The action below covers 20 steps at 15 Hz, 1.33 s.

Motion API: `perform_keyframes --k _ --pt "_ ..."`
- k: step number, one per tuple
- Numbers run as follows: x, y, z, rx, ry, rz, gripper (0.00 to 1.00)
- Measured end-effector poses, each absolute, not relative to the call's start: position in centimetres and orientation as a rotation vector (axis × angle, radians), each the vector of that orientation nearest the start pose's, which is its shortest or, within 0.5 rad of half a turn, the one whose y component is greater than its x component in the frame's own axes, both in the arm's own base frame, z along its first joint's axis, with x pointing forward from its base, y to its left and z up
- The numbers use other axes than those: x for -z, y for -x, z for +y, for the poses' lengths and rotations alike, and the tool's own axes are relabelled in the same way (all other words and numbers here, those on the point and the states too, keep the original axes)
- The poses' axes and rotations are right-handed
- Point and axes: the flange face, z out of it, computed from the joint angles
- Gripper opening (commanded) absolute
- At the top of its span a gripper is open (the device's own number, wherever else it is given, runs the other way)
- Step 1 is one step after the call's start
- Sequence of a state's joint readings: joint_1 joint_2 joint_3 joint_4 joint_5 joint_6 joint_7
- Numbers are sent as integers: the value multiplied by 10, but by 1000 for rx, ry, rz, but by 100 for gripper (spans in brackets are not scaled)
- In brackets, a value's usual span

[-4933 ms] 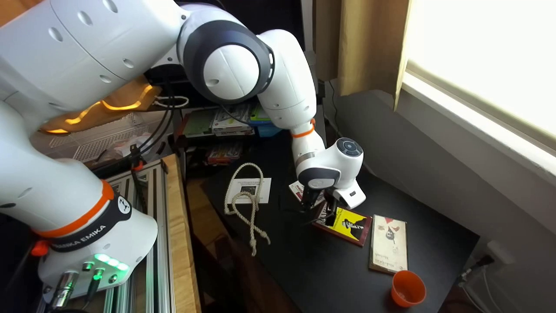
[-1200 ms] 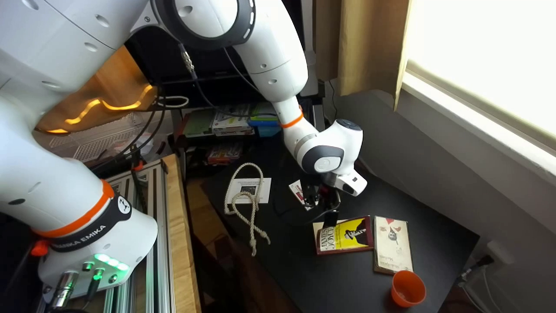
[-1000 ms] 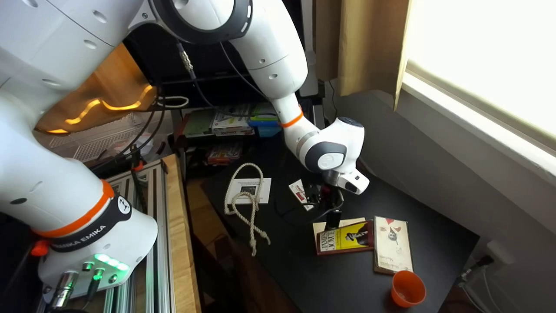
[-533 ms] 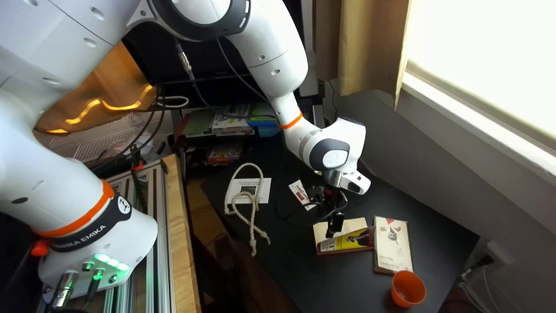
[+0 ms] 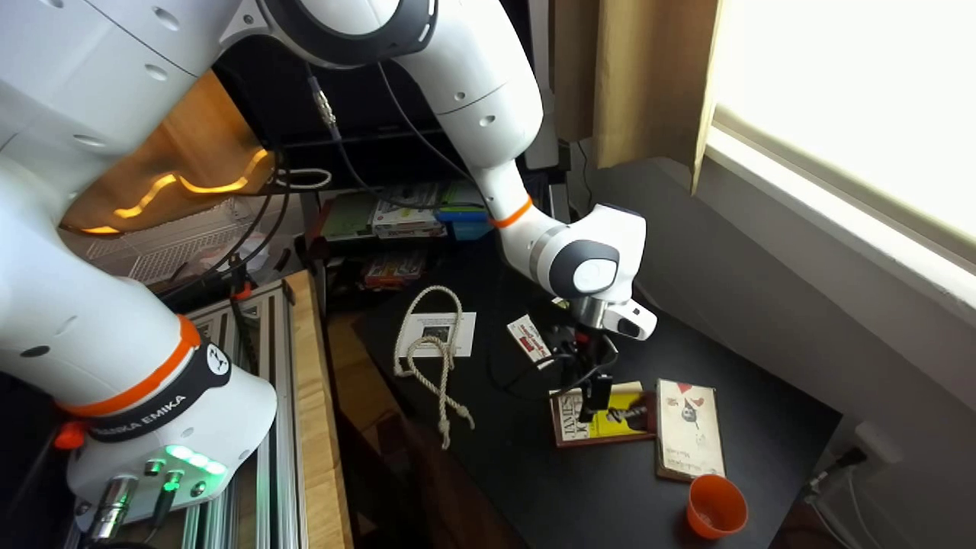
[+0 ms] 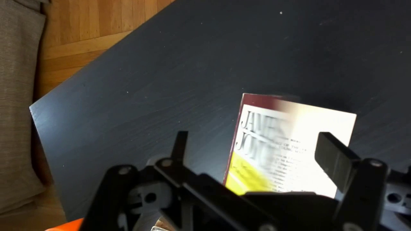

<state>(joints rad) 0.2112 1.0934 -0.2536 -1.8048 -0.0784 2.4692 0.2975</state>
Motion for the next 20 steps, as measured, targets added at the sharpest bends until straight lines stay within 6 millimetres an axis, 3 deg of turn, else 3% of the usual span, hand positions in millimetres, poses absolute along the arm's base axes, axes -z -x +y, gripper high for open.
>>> perform_keyframes --k 6,8,16,18,20 --pt "64 -537 -48 -646 3423 304 100" --pt "65 -536 -51 -655 3429 309 72" --pt "78 -529 -51 -647 3434 364 11" --pt "80 -529 -50 -635 3435 366 0" --pt "80 -530 -50 -623 3436 374 0"
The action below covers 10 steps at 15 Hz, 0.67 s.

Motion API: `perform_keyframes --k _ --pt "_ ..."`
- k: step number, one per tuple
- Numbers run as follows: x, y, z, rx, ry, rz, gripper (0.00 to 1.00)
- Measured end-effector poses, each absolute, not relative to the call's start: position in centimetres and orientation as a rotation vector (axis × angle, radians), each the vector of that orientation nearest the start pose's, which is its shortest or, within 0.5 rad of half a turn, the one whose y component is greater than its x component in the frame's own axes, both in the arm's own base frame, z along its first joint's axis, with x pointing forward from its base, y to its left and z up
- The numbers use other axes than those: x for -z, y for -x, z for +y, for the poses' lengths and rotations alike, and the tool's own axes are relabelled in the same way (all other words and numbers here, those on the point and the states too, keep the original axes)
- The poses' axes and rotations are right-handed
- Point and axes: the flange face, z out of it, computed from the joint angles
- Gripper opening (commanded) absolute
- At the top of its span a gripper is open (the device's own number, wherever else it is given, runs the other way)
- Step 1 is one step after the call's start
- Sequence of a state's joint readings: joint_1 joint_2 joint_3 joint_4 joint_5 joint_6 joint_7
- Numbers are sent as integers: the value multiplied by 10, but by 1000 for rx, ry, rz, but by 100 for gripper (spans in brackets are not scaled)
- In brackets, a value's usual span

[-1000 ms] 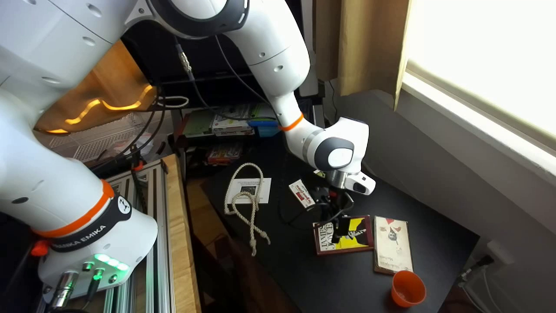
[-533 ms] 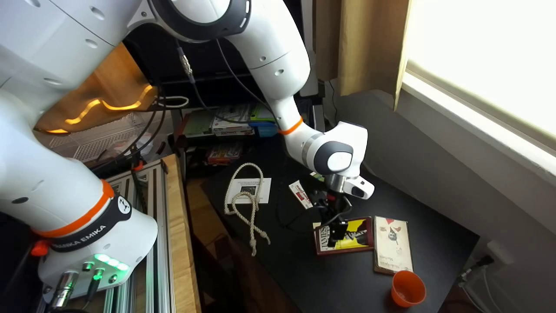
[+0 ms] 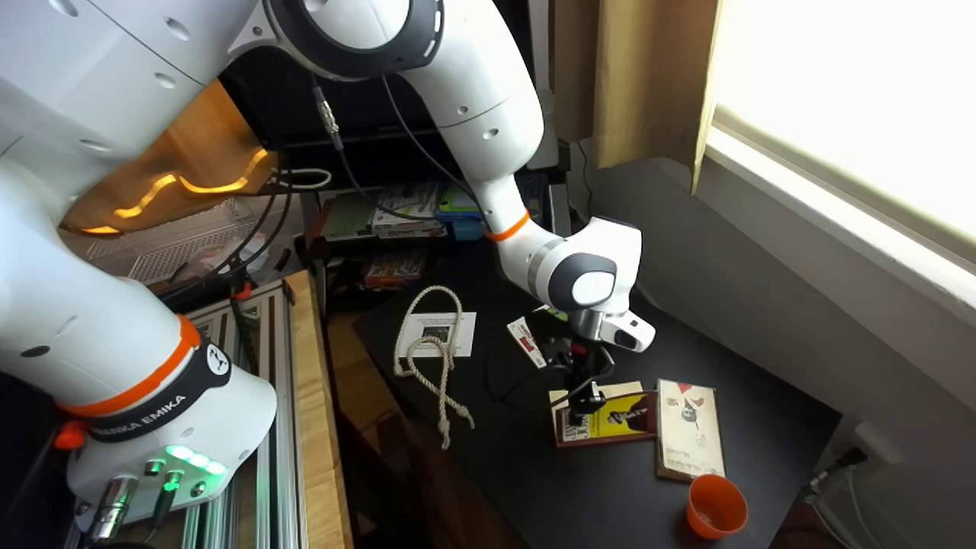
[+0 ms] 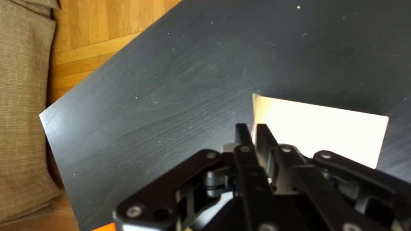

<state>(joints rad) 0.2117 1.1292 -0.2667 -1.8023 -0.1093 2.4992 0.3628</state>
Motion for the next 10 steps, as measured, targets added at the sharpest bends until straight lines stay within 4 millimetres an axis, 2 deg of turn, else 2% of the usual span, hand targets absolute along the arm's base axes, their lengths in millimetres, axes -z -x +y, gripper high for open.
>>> perform_keyframes --k 6,10 --pt "74 -536 -47 -580 3454 392 0" --pt "50 -549 -32 -501 3485 387 0"
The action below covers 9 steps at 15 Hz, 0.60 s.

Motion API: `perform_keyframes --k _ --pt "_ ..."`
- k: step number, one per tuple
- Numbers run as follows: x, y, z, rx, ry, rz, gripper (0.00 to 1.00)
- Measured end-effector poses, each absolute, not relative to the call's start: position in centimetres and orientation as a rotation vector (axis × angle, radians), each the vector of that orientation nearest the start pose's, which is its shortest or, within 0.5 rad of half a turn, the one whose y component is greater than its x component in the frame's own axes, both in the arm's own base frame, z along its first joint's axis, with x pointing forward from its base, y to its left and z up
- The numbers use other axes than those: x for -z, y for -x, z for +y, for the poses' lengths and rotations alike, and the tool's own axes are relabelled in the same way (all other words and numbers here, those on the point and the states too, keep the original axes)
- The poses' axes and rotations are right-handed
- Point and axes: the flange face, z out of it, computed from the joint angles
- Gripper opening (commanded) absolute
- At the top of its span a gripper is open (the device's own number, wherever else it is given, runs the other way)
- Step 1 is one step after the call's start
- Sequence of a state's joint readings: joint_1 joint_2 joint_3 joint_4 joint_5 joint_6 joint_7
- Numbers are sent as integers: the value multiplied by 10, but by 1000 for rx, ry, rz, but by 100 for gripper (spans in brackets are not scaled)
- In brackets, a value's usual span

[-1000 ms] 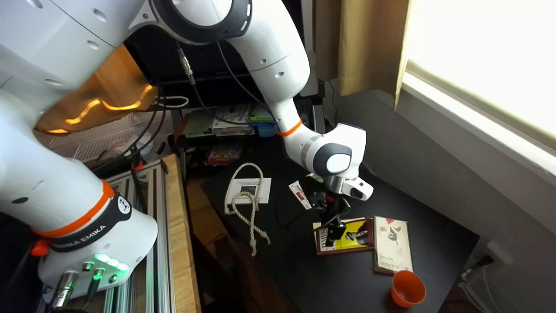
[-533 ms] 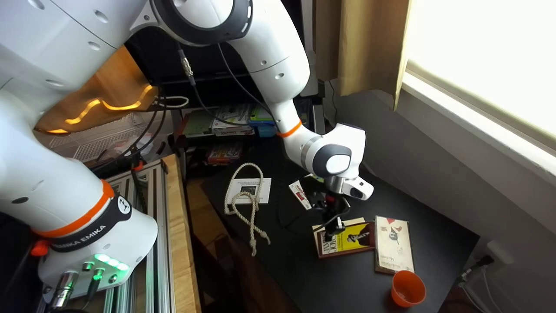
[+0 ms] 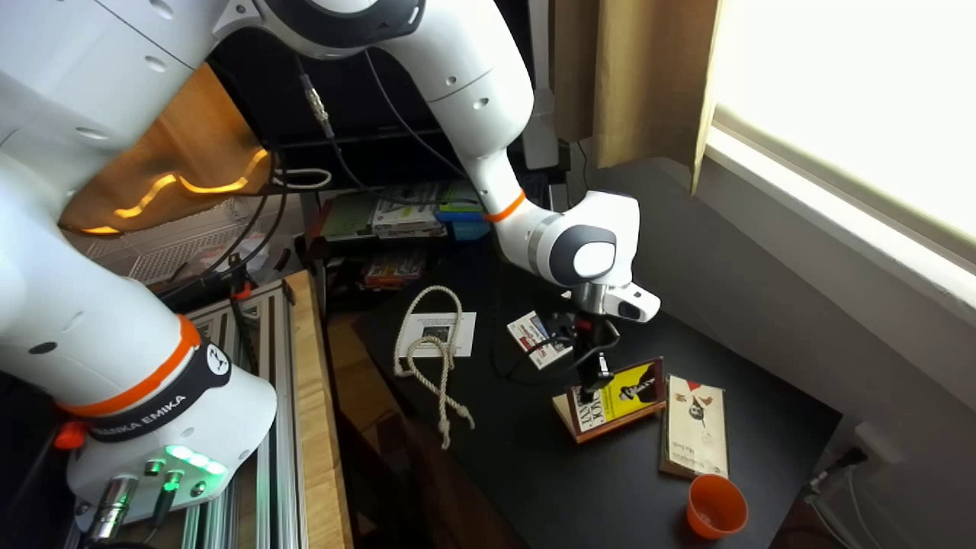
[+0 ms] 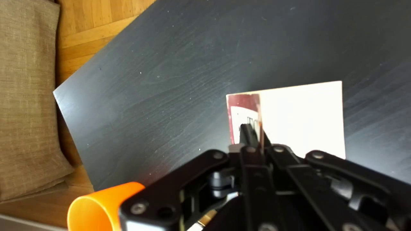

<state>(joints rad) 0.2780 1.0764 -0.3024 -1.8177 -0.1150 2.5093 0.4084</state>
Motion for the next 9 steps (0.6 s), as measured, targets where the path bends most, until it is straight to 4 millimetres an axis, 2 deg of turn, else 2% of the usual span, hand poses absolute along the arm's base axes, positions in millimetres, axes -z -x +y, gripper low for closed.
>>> perform_keyframes --k 5,9 --pt "9 -566 -10 -376 3548 336 0" --pt "-16 -574 3 -287 3596 307 0"
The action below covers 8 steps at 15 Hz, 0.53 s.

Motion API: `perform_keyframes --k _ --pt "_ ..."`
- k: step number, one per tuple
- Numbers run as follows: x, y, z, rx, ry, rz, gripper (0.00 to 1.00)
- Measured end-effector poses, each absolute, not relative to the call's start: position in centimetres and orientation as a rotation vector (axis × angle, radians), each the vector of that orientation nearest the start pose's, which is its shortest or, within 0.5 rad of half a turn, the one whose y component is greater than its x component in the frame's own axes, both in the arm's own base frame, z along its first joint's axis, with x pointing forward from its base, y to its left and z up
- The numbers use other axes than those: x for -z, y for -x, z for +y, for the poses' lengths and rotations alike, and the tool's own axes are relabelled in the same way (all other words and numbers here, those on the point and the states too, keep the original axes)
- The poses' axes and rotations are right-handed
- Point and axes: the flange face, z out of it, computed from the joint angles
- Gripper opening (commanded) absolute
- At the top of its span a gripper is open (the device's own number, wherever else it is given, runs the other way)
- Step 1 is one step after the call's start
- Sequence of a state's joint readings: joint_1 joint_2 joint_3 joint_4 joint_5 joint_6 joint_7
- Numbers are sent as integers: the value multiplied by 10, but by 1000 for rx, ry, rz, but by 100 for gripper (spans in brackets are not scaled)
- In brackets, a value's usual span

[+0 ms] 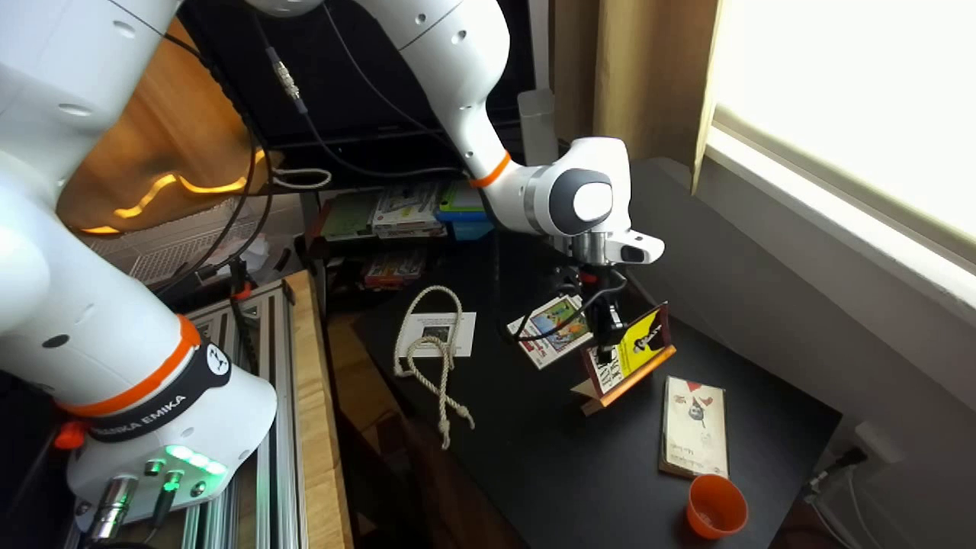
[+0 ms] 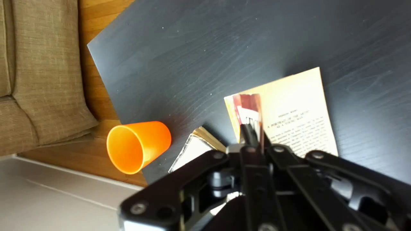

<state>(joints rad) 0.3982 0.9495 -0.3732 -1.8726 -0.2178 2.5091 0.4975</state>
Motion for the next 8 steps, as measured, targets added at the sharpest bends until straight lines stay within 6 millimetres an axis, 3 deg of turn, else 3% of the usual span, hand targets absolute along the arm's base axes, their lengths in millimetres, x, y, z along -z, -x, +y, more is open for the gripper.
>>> perform_keyframes --k 8 --pt "-59 -579 49 -138 3600 288 0"
